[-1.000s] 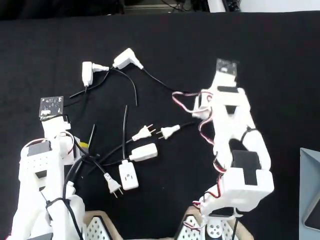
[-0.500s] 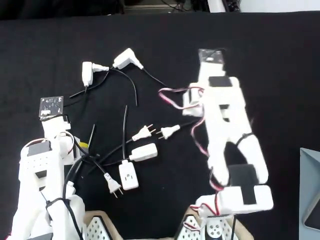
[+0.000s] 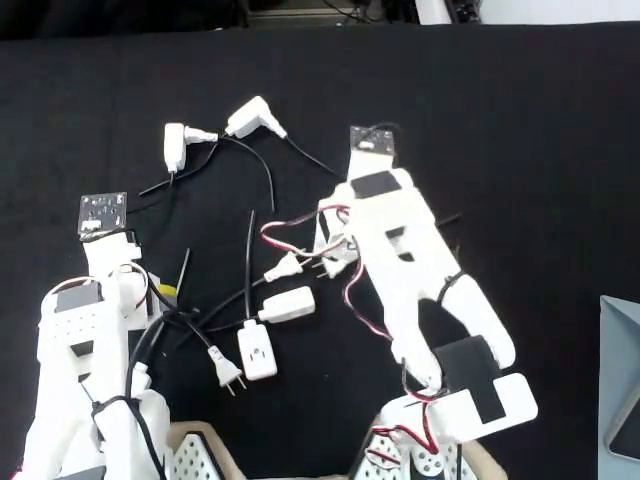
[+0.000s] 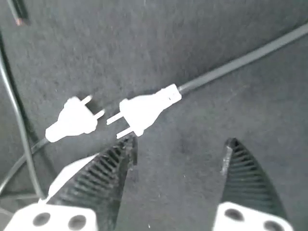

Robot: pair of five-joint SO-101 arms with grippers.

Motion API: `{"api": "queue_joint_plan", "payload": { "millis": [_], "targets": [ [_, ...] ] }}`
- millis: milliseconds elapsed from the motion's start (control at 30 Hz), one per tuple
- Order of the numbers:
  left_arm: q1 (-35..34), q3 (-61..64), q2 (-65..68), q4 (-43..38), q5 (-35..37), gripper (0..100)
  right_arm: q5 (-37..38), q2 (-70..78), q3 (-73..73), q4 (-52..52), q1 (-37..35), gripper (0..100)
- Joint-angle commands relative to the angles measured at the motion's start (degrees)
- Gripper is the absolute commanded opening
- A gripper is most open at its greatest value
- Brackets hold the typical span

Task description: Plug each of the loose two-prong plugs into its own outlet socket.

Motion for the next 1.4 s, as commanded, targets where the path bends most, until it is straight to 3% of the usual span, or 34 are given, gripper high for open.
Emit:
{"api": "queue_joint_plan", "payload": {
  "millis": [0, 267, 500, 600, 733, 800, 1067, 1367],
  "targets": [
    [-0.4, -0.3, -1.0, -1.1, -0.5, 27, -1.3, -2.4, 3.0, -5.6, -0.8, 29.6],
    [-0.3, -0.3, -1.0, -1.1, -0.5, 27, -4.5, -1.0, 5.8, -12.7, -0.6, 29.6],
    [-0.4, -0.3, -1.0, -1.1, -0.5, 27, -4.6, 12.1, -0.1, -12.2, -0.6, 28.9],
    [-0.4, -0.3, -1.0, -1.1, -0.5, 27, -4.5, 16.7, -2.9, -12.2, -0.6, 20.7],
    [-0.4, -0.3, -1.0, -1.1, -0.5, 27, -4.0, 18.4, -4.9, -12.1, -0.6, 2.4],
    [-0.3, -0.3, -1.0, -1.1, -0.5, 27, -3.7, 18.2, -5.0, -10.9, -0.6, 2.6],
    [-0.2, -0.3, -1.0, -1.1, -0.5, 27, 3.4, 5.9, -4.7, -2.5, 0.9, 1.1],
    [-0.1, -0.2, -1.0, -1.1, -0.5, 27, 25.1, -5.3, -4.6, 3.0, 13.9, 1.1]
  ]
}}
